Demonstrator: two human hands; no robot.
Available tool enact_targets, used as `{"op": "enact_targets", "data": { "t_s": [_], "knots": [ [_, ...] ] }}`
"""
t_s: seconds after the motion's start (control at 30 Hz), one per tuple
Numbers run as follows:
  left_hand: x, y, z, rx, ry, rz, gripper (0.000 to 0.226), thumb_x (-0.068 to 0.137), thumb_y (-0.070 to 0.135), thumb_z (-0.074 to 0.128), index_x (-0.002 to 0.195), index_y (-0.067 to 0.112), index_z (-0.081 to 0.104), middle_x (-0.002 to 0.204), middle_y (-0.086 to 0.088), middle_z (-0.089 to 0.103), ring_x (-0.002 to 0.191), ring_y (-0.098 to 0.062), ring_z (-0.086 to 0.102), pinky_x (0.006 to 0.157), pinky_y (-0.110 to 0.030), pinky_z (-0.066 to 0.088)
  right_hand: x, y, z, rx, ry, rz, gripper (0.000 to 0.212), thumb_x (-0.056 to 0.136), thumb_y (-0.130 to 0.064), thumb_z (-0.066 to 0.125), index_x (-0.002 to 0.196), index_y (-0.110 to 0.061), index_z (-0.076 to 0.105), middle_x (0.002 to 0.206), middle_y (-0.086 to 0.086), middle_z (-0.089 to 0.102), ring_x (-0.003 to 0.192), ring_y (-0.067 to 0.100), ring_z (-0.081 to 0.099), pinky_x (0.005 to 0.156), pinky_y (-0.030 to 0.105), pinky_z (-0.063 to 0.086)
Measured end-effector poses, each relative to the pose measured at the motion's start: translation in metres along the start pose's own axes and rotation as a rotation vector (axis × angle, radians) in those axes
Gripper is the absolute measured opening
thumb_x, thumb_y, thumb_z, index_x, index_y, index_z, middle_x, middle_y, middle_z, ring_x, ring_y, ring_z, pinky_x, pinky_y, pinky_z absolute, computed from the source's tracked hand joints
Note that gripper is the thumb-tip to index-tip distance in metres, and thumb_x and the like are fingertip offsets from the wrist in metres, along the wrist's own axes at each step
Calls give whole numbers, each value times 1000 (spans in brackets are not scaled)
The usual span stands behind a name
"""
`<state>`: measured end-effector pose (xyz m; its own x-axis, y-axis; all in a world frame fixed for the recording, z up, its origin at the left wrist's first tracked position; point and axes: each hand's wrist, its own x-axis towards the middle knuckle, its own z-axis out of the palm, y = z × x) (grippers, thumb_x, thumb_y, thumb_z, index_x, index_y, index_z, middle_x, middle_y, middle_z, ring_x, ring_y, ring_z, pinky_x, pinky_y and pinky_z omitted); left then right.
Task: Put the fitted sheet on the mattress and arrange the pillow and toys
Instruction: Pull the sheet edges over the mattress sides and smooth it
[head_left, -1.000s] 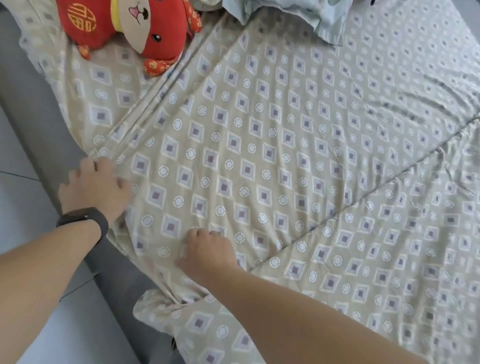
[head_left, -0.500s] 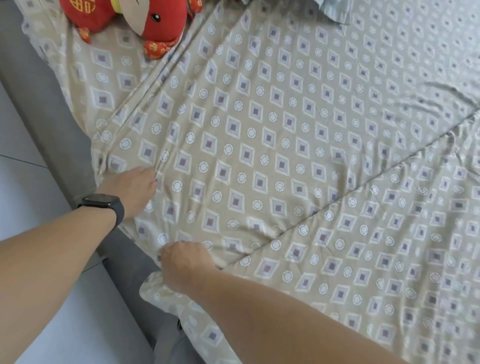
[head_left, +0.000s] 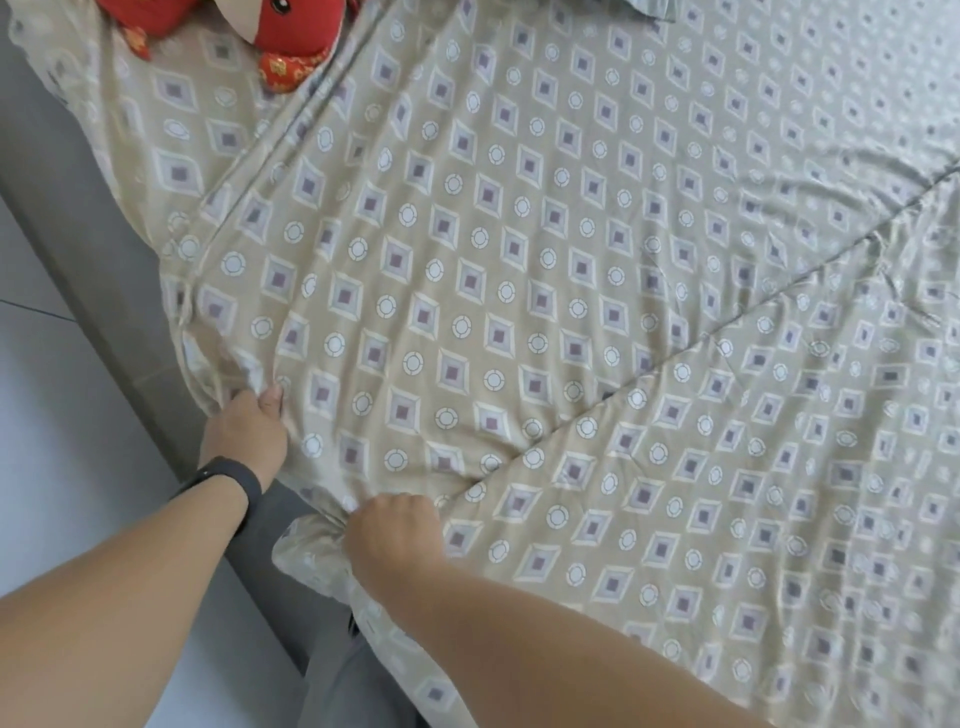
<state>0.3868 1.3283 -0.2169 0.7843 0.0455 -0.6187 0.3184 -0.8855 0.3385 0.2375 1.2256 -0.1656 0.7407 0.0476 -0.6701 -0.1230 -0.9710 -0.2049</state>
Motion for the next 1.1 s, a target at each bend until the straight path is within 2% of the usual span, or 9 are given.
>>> {"op": "enact_targets", "data": {
  "t_s": [0.1, 0.23, 0.43, 0.5, 0.63, 0.67, 0.73, 0.9, 1.1],
  "knots": [
    [-2, -6, 0, -5, 23, 54, 47, 107, 41, 35, 84, 2, 47, 78, -14, 50, 87, -39, 53, 71, -41, 34, 0, -8, 1, 47, -6, 3, 14, 99, -10, 50, 97, -13, 63, 64, 0, 43, 64, 21, 49, 58, 32, 42],
    [12, -24, -17, 197, 68, 130, 56, 104, 56, 28, 76, 11, 48, 83, -18, 57, 77, -37, 53, 69, -43, 42, -3, -15, 4, 27, 4, -62, 18, 96, -7, 46, 101, -12, 63, 67, 0, 44, 65, 21, 49, 60, 33, 37],
    [25, -11, -23, 391, 97, 43, 56, 105, 54, 25, 118, 8, 55, 123, -26, 58, 110, -45, 56, 84, -50, 44, 9, -30, -1, 25, -75, -92, 23, 97, -7, 48, 112, -9, 64, 89, 4, 58, 79, 25, 56, 69, 36, 42],
    [21, -7, -24, 326, 40, 7, 47, 106, 46, 32, 117, 6, 51, 118, -25, 58, 100, -42, 58, 76, -47, 45, 6, -27, -2, 95, -100, -83, 23, 96, -8, 47, 111, -7, 64, 90, 5, 58, 87, 28, 61, 69, 37, 44],
    [13, -8, -32, 306, -55, 26, 31, 98, 35, 48, 104, 5, 51, 94, -19, 62, 76, -35, 60, 61, -38, 45, -12, -5, -10, 164, -102, -69, 31, 103, -31, 38, 119, -11, 57, 111, 10, 61, 104, 31, 57, 88, 44, 44],
    [-3, 6, -81, 316, -18, -12, 32, 96, 34, 48, 103, 3, 54, 92, -21, 63, 76, -37, 61, 62, -37, 47, -21, 0, -53, 144, -65, -121, 34, 105, -34, 36, 122, -11, 55, 114, 10, 60, 106, 31, 55, 90, 44, 42],
    [-14, 11, -84, 327, -41, 9, 28, 95, 32, 47, 98, 6, 58, 92, -19, 64, 76, -34, 61, 68, -37, 51, -34, 23, -75, 110, -72, -127, 39, 107, -39, 31, 126, -12, 52, 118, 9, 57, 109, 32, 55, 92, 44, 42],
    [-34, 64, -170, 455, -10, 25, 24, 103, 31, 38, 103, 13, 54, 103, -8, 61, 83, -25, 56, 64, -32, 41, -50, 59, -205, 118, -39, -95, 45, 108, -44, 25, 131, -15, 51, 121, 5, 55, 109, 30, 57, 79, 39, 42],
    [38, 128, -246, 458, 40, -4, 32, 104, 34, 34, 106, 13, 58, 102, -7, 61, 82, -25, 57, 60, -30, 41, 3, 46, -325, 79, -63, -121, 43, 107, -45, 25, 125, -17, 53, 114, 2, 58, 101, 26, 60, 82, 40, 50]
  ]
}}
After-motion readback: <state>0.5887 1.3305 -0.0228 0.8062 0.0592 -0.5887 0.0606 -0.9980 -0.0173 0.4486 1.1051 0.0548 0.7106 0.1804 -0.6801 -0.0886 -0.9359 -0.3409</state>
